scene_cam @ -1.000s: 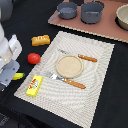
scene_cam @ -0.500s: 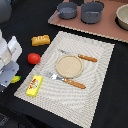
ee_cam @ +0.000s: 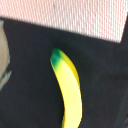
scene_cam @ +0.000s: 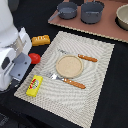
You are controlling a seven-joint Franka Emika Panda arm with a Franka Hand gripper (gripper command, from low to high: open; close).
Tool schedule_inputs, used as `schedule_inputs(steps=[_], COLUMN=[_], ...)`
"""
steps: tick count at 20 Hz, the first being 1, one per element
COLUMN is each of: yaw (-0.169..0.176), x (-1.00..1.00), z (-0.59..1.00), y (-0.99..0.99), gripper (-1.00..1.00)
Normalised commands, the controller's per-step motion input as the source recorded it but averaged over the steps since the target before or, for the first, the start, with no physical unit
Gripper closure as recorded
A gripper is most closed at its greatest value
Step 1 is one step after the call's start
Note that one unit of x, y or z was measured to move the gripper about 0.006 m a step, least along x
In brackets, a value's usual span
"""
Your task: Interact with the objects in diverse but meaningful ways.
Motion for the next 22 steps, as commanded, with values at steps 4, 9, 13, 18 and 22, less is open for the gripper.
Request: schedule_inputs(steps=[4, 9, 13, 18, 22], yaw=[-0.061, -0.283, -0.311, -0.317, -0.31], x=[0.85, 0.39, 0.31, 0.29, 0.31], z=[0.38, 0.17, 0.16, 0.12, 0.07], y=[-0.09, -0.01, -0.01, -0.01, -0.01], gripper=[-1.0, -1.0, -1.0, -1.0, -1.0])
